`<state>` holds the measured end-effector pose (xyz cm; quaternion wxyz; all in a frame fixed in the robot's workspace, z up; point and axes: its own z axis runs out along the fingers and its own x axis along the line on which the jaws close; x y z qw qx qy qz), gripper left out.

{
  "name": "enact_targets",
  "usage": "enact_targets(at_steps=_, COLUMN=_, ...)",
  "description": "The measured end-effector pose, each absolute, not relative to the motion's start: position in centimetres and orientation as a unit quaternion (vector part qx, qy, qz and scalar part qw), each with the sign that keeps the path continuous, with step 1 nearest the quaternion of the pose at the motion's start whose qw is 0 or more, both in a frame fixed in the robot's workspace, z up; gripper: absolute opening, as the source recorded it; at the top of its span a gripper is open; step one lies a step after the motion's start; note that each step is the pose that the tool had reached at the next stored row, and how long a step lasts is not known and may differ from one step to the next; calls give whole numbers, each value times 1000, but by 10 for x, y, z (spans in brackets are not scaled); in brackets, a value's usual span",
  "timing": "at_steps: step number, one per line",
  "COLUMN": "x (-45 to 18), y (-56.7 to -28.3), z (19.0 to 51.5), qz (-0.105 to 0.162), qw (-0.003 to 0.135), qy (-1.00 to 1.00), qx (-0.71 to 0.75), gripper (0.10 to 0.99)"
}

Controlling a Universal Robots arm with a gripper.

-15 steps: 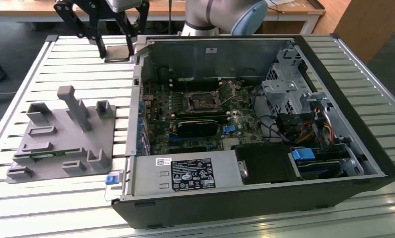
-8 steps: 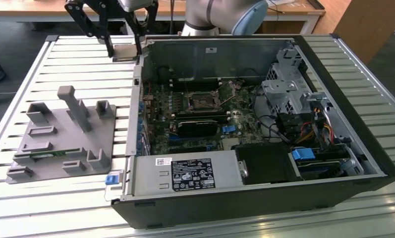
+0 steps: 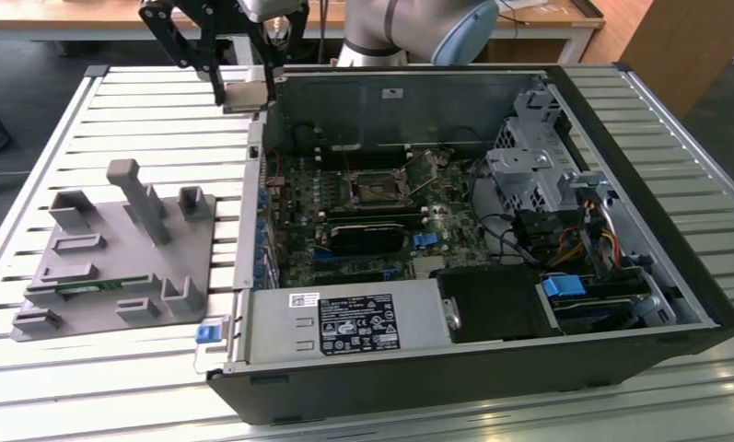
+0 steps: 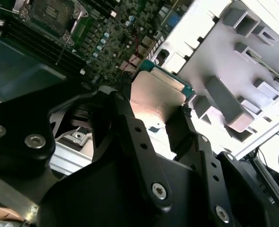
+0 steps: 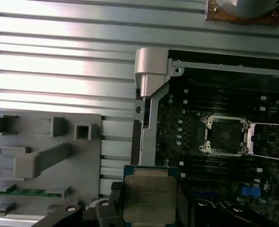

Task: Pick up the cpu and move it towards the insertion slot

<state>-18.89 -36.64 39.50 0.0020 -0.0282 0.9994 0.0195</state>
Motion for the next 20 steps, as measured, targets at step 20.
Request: enact_targets(at_steps=20, x=-161, y=-355, z=391, qz=19, qw=3, qy=1000, qx=3, gripper=541)
